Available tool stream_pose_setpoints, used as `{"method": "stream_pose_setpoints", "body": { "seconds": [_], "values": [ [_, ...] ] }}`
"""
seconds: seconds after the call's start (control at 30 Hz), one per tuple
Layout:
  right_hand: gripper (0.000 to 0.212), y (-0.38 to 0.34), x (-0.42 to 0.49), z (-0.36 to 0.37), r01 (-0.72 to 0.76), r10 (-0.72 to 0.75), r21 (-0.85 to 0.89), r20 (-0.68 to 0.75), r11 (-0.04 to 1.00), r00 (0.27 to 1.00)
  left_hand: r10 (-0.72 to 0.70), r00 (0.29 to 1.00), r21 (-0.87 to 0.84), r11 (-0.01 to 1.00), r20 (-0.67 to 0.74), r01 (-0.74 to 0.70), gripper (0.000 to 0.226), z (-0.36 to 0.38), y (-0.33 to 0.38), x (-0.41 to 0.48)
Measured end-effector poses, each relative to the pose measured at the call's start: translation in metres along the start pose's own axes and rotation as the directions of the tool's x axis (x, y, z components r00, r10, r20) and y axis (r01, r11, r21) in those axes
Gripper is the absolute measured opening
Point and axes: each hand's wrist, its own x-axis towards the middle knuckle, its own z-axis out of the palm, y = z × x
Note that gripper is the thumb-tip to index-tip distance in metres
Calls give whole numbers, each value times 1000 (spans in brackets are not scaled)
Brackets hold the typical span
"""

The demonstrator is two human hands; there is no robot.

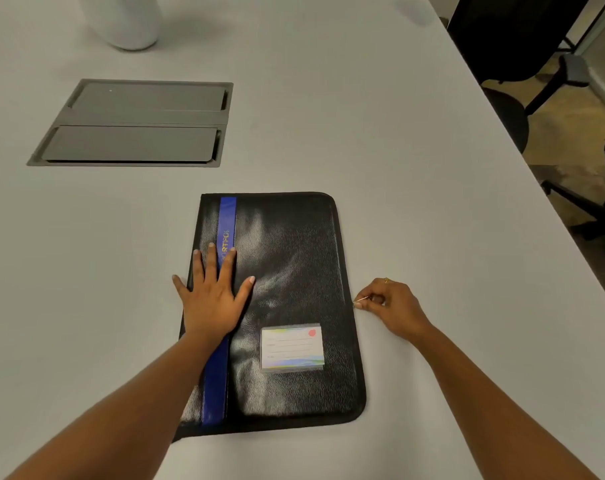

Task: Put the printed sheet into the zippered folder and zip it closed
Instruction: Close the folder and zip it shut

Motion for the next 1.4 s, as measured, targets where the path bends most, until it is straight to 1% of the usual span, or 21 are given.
{"method": "stream_pose_setpoints", "body": {
  "seconds": [0.13,0.3,0.4,0.53,0.67,0.77,0.83,0.9,1.0,1.07,1.13,1.27,1.33,1.4],
  "values": [
    [2,-1,11,5,-49,52,21,-140,999,989,-3,1000,-7,1000,7,4,65,0,3,-3],
    [8,-10,36,7,-95,99,26,-254,995,962,7,999,21,1000,36,-8,65,-2,3,-3],
    [13,-16,52,7,-126,130,34,-298,991,946,3,999,41,999,39,-4,67,-3,5,-3],
    [16,-25,71,5,-146,143,15,-329,989,934,-1,999,55,998,42,-1,81,-4,5,-4],
    [16,-31,83,4,-171,167,22,-365,985,916,-2,1000,28,1000,26,2,81,-4,6,-4],
    [16,-34,86,7,-191,187,31,-396,981,899,2,1000,31,1000,23,-2,87,-3,5,-4],
    [16,-35,88,7,-209,217,63,-375,976,901,0,1000,20,1000,16,-1,90,-3,5,-4],
    [16,-38,90,4,-234,268,146,-292,961,918,-5,1000,9,1000,16,5,91,-4,6,-4],
    [19,-42,90,-3,-271,332,338,-138,901,933,-10,1000,9,1000,19,10,91,-5,8,-3],
    [19,-45,89,-2,-293,354,394,-91,871,931,-15,1000,3,1000,16,15,93,-5,9,-3],
    [17,-49,88,3,-283,367,445,-112,850,924,-21,1000,0,1000,15,21,89,-5,8,-3],
    [18,-55,89,13,-286,439,520,-198,805,877,-28,1000,1,1000,10,28,78,-2,8,-2],
    [18,-58,89,15,-302,464,530,-202,793,863,-26,1000,7,1000,10,26,76,-1,6,-2],
    [15,-62,90,15,-321,500,569,-188,757,845,-19,1000,11,1000,12,19,74,0,5,-1]
  ]
}}
